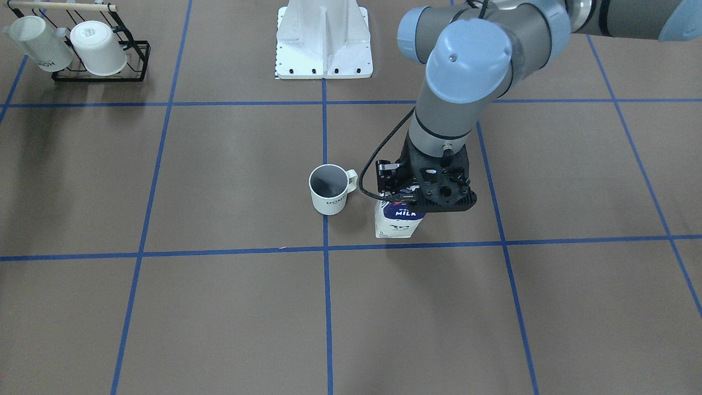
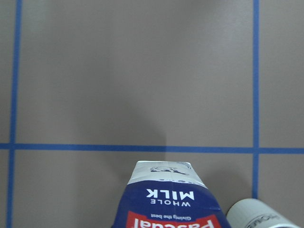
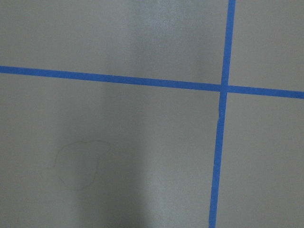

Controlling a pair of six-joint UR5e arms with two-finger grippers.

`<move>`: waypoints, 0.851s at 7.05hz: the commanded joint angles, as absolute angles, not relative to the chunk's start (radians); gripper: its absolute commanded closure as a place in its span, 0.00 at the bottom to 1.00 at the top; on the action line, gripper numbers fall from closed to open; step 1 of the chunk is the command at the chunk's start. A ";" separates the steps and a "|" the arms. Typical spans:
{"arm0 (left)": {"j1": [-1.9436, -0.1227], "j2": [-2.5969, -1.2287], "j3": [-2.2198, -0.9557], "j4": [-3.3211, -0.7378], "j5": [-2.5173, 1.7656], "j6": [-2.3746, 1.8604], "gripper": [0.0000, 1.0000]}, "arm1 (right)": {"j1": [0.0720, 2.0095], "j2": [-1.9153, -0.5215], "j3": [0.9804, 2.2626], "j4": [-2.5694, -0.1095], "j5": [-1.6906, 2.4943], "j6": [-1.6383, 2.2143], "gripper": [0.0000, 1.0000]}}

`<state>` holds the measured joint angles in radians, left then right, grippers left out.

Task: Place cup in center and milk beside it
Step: 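Carry the milk carton with the left gripper beside the mug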

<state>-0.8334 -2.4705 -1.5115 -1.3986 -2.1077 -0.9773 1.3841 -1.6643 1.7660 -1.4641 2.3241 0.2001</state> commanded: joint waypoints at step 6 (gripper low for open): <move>-0.775 -2.553 -1.376 -1.459 -2.079 -1.064 0.37 | 1.385 -1.660 1.769 -1.463 2.330 0.201 0.00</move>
<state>-0.7772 -2.5518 -1.3732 -1.4588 -2.0788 -1.0436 1.3839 -1.6611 1.7684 -1.4634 2.3301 0.2009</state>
